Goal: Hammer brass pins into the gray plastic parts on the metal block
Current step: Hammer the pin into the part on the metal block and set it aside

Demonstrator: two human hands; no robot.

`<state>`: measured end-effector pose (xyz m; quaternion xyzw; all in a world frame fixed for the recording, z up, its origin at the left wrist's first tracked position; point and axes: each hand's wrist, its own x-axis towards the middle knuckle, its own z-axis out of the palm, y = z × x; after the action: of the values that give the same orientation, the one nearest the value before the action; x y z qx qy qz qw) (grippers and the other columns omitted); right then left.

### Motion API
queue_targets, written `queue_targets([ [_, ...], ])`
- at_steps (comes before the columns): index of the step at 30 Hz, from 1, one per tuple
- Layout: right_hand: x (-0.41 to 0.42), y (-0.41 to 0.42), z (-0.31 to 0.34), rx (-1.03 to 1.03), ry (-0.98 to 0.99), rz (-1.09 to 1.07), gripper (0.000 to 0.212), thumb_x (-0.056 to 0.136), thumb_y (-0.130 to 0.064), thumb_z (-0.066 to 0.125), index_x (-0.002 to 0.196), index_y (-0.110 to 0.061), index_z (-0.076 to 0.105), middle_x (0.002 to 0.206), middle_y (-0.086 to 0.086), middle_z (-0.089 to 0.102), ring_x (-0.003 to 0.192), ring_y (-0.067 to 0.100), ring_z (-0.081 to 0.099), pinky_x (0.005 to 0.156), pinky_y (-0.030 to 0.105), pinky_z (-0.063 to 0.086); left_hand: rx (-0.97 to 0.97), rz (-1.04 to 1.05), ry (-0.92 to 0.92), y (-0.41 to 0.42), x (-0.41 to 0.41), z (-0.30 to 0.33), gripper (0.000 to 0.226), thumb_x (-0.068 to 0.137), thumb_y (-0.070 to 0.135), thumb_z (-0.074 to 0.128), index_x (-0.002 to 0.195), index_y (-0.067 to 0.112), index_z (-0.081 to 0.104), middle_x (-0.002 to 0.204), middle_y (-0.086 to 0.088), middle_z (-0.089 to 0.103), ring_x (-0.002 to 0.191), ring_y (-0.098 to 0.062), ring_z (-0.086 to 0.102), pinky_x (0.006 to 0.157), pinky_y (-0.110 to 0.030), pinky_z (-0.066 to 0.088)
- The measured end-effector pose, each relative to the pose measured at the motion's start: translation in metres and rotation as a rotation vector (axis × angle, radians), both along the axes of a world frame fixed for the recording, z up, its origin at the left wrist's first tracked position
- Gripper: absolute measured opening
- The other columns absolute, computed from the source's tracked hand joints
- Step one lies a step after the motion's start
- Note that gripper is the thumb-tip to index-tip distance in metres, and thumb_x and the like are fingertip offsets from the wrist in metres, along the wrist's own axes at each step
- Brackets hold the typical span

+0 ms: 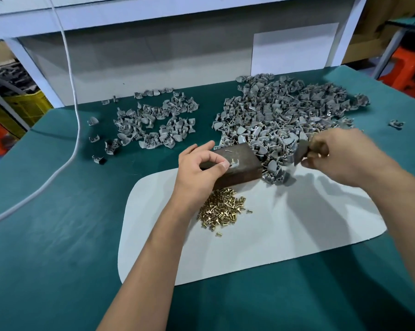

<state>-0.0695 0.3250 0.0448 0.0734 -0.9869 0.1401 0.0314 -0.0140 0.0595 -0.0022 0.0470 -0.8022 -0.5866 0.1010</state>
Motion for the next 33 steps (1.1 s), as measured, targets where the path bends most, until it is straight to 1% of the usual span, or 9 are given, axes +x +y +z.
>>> queue_targets([
  [3, 0.004, 0.001, -0.008, 0.057, -0.083, -0.069, 0.028, 0.077, -0.026, 0.083, 0.058, -0.034, 0.063, 0.071, -0.002, 0.068, 0.074, 0.029, 0.064, 0.068, 0.037, 0.056, -0.002, -0.010, 0.008, 0.001, 0.000, 0.001, 0.016, 0.088, 0.010, 0.075, 0.077, 0.022, 0.076, 0.146, 0.007, 0.056, 0.148, -0.013, 0.030, 0.120, -0.039, 0.019],
  [6, 0.006, -0.003, -0.010, 0.089, -0.110, -0.082, 0.020, 0.076, -0.025, 0.081, 0.060, -0.029, 0.068, 0.074, 0.003, 0.071, 0.075, 0.031, 0.065, 0.071, 0.038, 0.058, -0.017, -0.014, 0.024, 0.001, 0.000, 0.001, 0.018, 0.087, 0.010, 0.076, 0.076, 0.024, 0.075, 0.146, 0.008, 0.055, 0.147, -0.013, 0.030, 0.119, -0.038, 0.020],
  [10, 0.009, -0.015, 0.000, 0.077, -0.015, -0.038, 0.008, 0.081, -0.026, 0.080, 0.087, -0.023, 0.075, 0.087, 0.006, 0.074, 0.084, 0.032, 0.068, 0.080, 0.041, 0.059, -0.039, -0.020, 0.035, 0.001, 0.000, 0.002, 0.021, 0.086, 0.010, 0.076, 0.074, 0.026, 0.074, 0.147, 0.009, 0.054, 0.148, -0.012, 0.029, 0.118, -0.037, 0.019],
  [12, 0.016, -0.034, 0.004, -0.012, 0.095, 0.054, 0.012, 0.086, -0.028, 0.077, 0.096, -0.027, 0.072, 0.091, 0.000, 0.073, 0.085, 0.026, 0.068, 0.082, 0.041, 0.059, -0.046, -0.022, 0.042, 0.001, 0.000, 0.002, 0.021, 0.086, 0.010, 0.076, 0.075, 0.027, 0.074, 0.148, 0.008, 0.054, 0.149, -0.013, 0.029, 0.120, -0.038, 0.018],
  [15, 0.028, -0.070, 0.004, -0.104, 0.070, 0.359, 0.025, 0.089, -0.039, 0.074, 0.112, -0.031, 0.067, 0.101, -0.010, 0.067, 0.095, 0.016, 0.062, 0.091, 0.041, 0.054, -0.054, -0.022, 0.054, 0.000, -0.001, 0.001, 0.021, 0.086, 0.008, 0.076, 0.075, 0.026, 0.074, 0.147, 0.006, 0.055, 0.148, -0.015, 0.032, 0.124, -0.047, 0.019],
  [20, 0.022, -0.090, -0.004, -0.103, 0.139, 0.496, 0.014, 0.095, -0.038, 0.065, 0.106, -0.030, 0.071, 0.093, -0.009, 0.063, 0.091, 0.017, 0.060, 0.088, 0.042, 0.051, -0.030, -0.015, 0.100, -0.003, -0.004, -0.002, 0.009, 0.087, 0.021, 0.074, 0.080, 0.027, 0.075, 0.143, 0.005, 0.058, 0.145, -0.017, 0.038, 0.121, -0.052, 0.026],
  [24, 0.008, -0.080, -0.005, -0.129, 0.183, 0.293, 0.025, 0.093, -0.052, 0.065, 0.093, -0.028, 0.073, 0.079, -0.011, 0.067, 0.075, 0.012, 0.063, 0.077, 0.039, 0.058, -0.127, 0.266, 0.124, -0.015, -0.011, -0.007, 0.009, 0.093, 0.032, 0.071, 0.085, 0.028, 0.073, 0.132, 0.009, 0.063, 0.138, -0.018, 0.046, 0.118, -0.048, 0.033],
  [29, -0.011, -0.066, -0.007, -0.267, 0.317, 0.004, 0.042, 0.089, -0.036, 0.078, 0.125, -0.017, 0.068, 0.095, 0.001, 0.075, 0.083, 0.022, 0.070, 0.087, 0.047, 0.060, -0.192, 0.515, 0.139, -0.034, -0.014, -0.014, 0.013, 0.095, 0.037, 0.067, 0.087, 0.028, 0.070, 0.096, 0.021, 0.064, 0.124, -0.020, 0.051, 0.108, -0.037, 0.040],
  [33, 0.014, -0.087, -0.022, -0.312, 0.429, 0.317, 0.024, 0.091, -0.021, 0.074, 0.114, -0.012, 0.071, 0.098, 0.000, 0.071, 0.084, 0.016, 0.064, 0.084, 0.041, 0.059, -0.405, 0.593, 0.134, -0.048, -0.016, -0.021, 0.011, 0.094, 0.029, 0.065, 0.091, 0.022, 0.073, 0.092, 0.017, 0.061, 0.121, -0.019, 0.047, 0.094, -0.018, 0.019],
])
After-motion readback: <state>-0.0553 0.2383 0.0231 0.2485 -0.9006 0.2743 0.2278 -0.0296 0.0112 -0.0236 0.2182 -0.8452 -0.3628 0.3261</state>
